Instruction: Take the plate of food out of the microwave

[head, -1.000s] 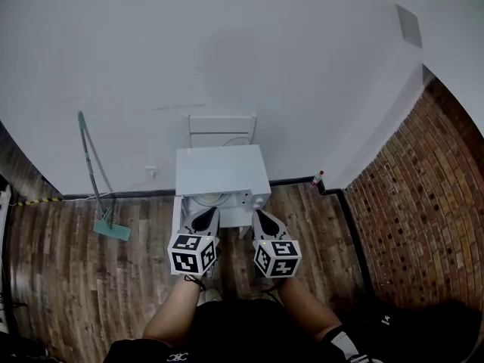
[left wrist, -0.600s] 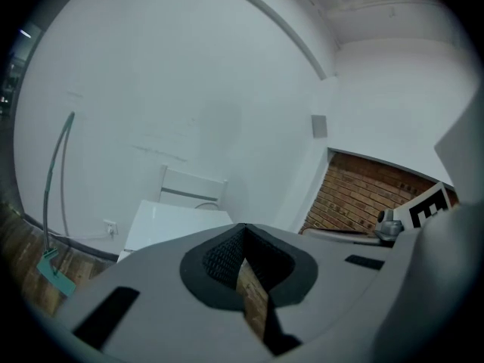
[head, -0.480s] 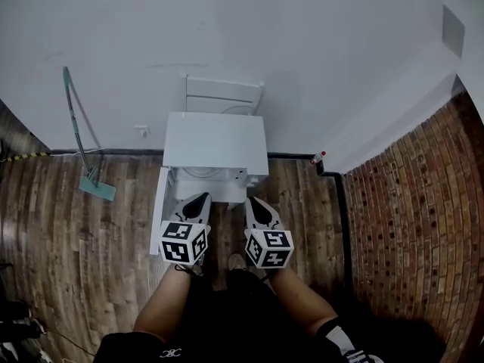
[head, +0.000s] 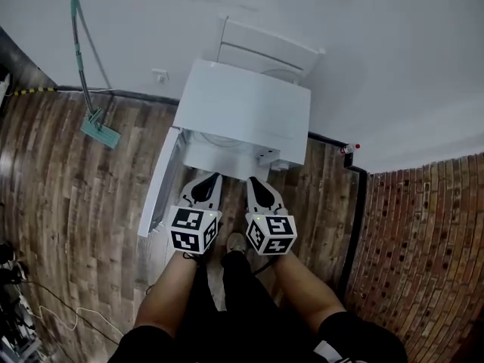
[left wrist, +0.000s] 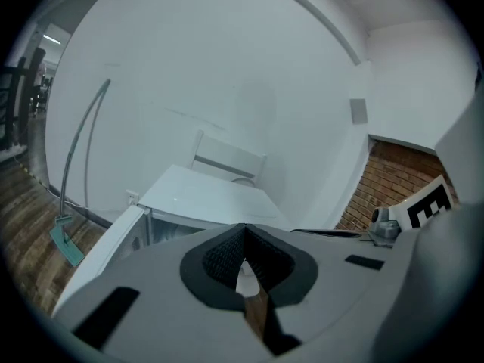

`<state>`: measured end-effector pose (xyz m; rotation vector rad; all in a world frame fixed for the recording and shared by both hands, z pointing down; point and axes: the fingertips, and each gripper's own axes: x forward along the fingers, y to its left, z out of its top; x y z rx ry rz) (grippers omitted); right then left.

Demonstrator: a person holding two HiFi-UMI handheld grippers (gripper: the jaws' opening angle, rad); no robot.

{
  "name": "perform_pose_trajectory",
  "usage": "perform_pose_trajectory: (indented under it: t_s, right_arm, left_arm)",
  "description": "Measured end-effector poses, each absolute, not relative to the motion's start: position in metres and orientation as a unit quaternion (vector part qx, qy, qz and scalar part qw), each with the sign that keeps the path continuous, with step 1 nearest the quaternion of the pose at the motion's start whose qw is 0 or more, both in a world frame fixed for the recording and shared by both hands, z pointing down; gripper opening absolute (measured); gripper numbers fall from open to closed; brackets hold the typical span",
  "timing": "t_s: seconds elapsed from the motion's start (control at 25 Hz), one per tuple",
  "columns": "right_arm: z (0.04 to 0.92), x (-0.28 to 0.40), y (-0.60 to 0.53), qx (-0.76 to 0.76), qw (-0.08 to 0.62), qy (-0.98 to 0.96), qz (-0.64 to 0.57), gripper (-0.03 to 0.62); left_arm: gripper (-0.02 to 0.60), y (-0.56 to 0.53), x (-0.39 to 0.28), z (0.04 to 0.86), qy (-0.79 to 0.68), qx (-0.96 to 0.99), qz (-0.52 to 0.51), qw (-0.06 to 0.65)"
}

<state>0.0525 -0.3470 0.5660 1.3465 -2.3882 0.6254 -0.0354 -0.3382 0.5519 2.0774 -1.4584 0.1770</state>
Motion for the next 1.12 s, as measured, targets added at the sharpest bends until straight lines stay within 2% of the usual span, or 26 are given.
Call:
perform_pose_trajectory:
  t_s: [0.32,0.56,0.64,0.72,1.12]
  right_arm:
    - [0.699,0.033,-0.369,0.409,0.219,-0.876,0.133,0.026]
    - [0.772,0.000,-0.388,0.322,0.297,-0.898,0.017,0.145]
    - [0.793,-0.015,-0.392,0.276,0.334,-0.901,-0.027,0.237]
    - [0.809,-0.027,-0.398,0.244,0.361,-0.898,-0.058,0.274]
    - [0.842,-0.062,-0.459,0.206,0.460,-0.861,-0.071,0.307]
  left_arm:
    - [-0.008,-0.355,-0.060,0.670,-0.559,0.768,0.077,0.304]
    - [-0.008,-0.357,-0.070,0.715,-0.549,0.776,0.084,0.300]
    - [-0.008,-0.355,-0.068,0.724,-0.541,0.780,0.085,0.302]
    - [-0.008,-0.352,-0.065,0.732,-0.533,0.783,0.086,0.308]
    - [-0.008,-0.346,-0.074,0.734,-0.528,0.782,0.085,0.320]
